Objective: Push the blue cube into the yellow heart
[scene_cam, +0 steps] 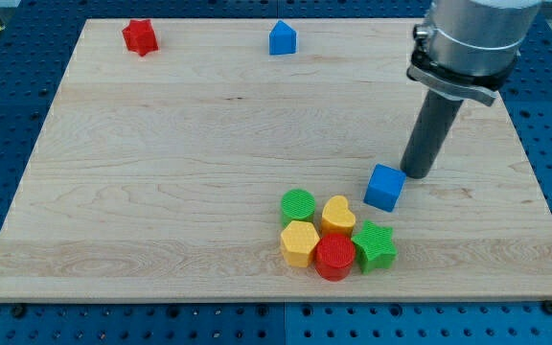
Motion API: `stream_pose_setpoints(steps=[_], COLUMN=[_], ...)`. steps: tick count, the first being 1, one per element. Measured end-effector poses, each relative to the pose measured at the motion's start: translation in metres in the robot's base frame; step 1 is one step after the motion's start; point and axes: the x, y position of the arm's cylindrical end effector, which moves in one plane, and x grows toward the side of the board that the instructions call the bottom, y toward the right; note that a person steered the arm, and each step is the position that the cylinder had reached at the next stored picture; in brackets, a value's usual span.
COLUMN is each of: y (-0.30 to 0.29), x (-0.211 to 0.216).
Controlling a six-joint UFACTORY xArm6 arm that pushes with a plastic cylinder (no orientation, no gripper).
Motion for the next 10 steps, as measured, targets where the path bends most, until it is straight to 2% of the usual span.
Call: stream_pose_setpoints(steps=[3,5,7,8,10], y=[0.001,-0.02,-0.037,-0.046,-0.046], x=[0.01,0.011,0.036,0.035,0.008])
